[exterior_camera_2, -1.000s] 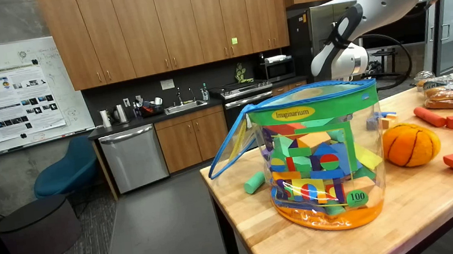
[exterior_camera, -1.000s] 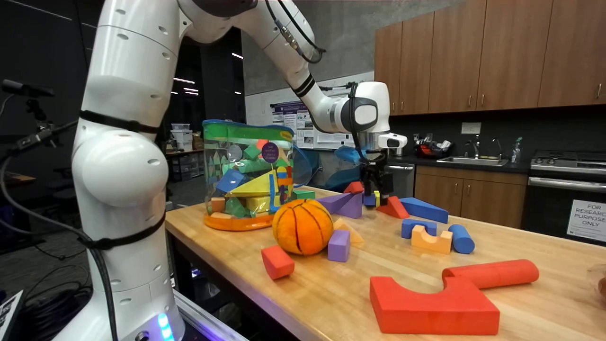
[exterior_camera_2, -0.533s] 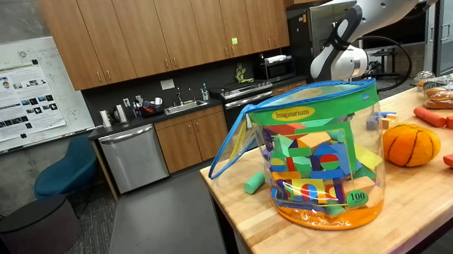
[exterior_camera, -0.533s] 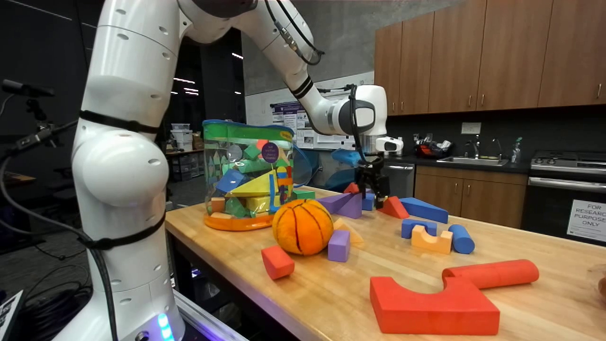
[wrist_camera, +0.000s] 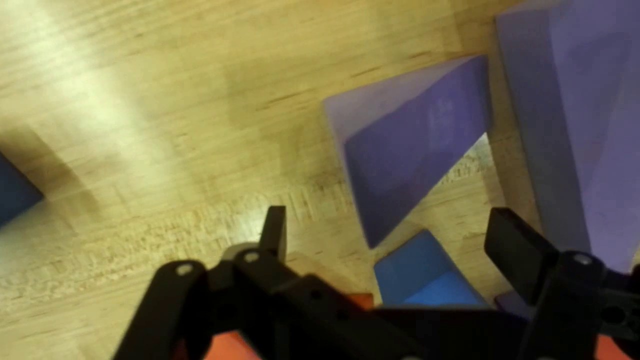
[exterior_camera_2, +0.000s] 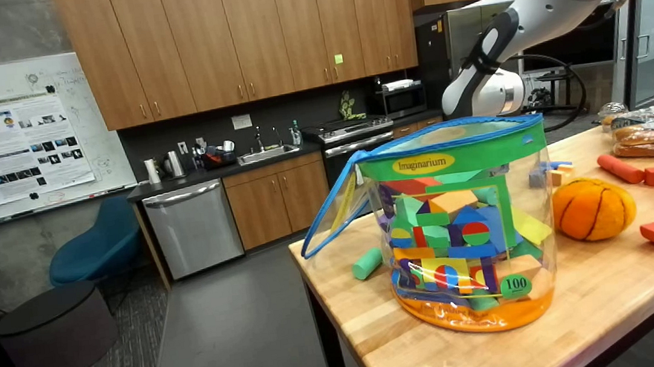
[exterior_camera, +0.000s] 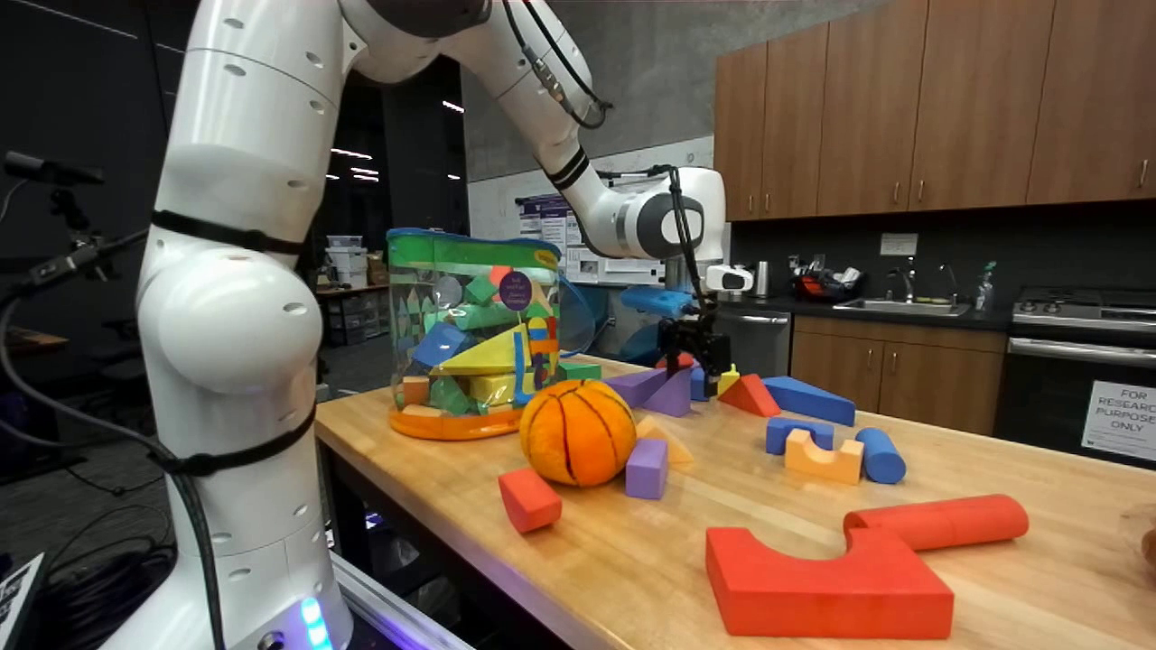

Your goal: Put the blocks inside the basket

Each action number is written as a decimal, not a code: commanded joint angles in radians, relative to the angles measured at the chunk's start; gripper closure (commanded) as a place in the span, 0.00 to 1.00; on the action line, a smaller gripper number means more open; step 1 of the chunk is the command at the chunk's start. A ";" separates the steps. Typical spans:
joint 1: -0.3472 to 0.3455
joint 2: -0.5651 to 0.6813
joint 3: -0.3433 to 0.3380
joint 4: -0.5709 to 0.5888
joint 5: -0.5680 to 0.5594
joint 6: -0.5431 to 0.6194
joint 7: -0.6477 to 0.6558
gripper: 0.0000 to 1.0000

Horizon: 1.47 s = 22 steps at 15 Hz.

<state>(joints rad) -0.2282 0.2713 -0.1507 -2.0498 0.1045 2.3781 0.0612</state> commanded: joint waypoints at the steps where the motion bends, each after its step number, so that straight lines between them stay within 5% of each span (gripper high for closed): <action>1: 0.008 -0.024 0.012 -0.017 0.018 -0.002 -0.059 0.00; 16: 0.010 -0.016 -0.006 -0.020 -0.003 -0.076 -0.042 0.00; 17: 0.010 -0.016 -0.006 -0.021 -0.003 -0.076 -0.041 0.04; 18: 0.011 -0.016 -0.006 -0.023 -0.004 -0.076 -0.041 0.26; 22: 0.011 -0.016 -0.007 -0.023 -0.006 -0.078 -0.038 0.42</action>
<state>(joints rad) -0.2258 0.2711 -0.1475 -2.0620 0.1039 2.3131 0.0223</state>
